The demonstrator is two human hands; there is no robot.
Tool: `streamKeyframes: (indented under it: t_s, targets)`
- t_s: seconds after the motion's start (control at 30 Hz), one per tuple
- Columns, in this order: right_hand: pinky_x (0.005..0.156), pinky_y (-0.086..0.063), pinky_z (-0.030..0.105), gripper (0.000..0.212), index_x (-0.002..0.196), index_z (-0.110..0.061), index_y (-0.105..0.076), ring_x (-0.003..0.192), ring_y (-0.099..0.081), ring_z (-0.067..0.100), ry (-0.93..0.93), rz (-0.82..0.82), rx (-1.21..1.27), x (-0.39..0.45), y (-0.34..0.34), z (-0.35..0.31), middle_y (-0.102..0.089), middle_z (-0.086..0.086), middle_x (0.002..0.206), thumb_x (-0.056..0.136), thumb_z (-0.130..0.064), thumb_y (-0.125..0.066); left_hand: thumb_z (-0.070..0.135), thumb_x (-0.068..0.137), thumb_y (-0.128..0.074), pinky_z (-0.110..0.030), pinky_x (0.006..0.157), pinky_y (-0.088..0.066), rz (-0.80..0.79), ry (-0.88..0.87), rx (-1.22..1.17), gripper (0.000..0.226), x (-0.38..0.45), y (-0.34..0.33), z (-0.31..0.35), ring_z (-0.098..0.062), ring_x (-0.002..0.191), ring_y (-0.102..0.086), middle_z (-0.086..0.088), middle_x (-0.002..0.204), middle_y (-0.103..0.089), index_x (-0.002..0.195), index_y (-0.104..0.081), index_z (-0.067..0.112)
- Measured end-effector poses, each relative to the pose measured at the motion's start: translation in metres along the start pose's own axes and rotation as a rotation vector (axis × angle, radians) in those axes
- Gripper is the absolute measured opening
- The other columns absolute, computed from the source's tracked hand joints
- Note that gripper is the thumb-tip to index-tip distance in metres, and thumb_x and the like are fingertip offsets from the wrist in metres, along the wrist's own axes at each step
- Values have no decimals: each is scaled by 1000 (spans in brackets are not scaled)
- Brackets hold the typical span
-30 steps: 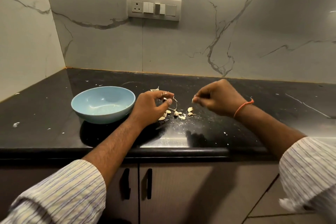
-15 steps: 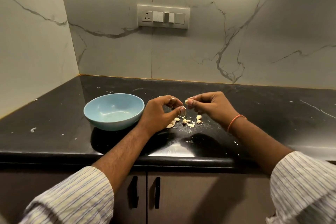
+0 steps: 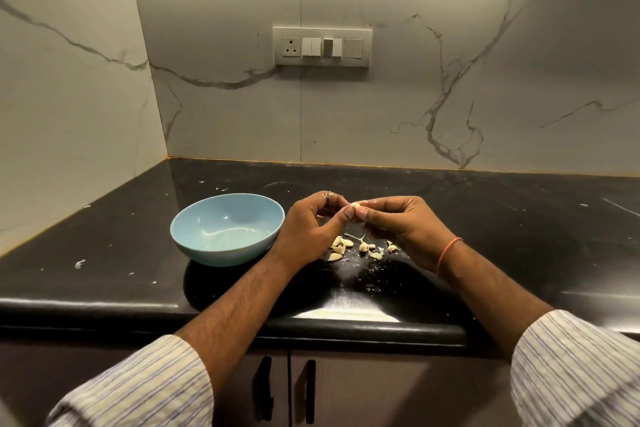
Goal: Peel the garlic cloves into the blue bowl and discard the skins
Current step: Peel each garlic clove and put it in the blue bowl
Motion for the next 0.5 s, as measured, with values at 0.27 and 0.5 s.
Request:
streamKeyframes:
  t_s: [0.27,0.5]
  targets:
    - [78,-62,28,27,113,1,-78,93,-77,24,170,72,-50,2,-8,11,-80,16,102,89,-10,-79,13,103,-67,-29,77,-61,-43,47,-53,9,2,-1,0,-9,83,-68,-4,90,-73,104,-70,5]
    - [75,-60,24,26,110,6,-78,89,-77,22,284,118,-66,4,-15,16,-81,15,99,87,-5,-81,14,109,-57,-40,85,-59,-132,101,-82,16,3,-1,-2,-19,88,-62,-17,95,-67,110,-63,0]
Point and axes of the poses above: each hand's wrist, its own x-axis towards the middle knuckle, its own y-axis out of the back of the hand, z = x × y, the point moved 1 cm from there along x, towards the middle knuckle
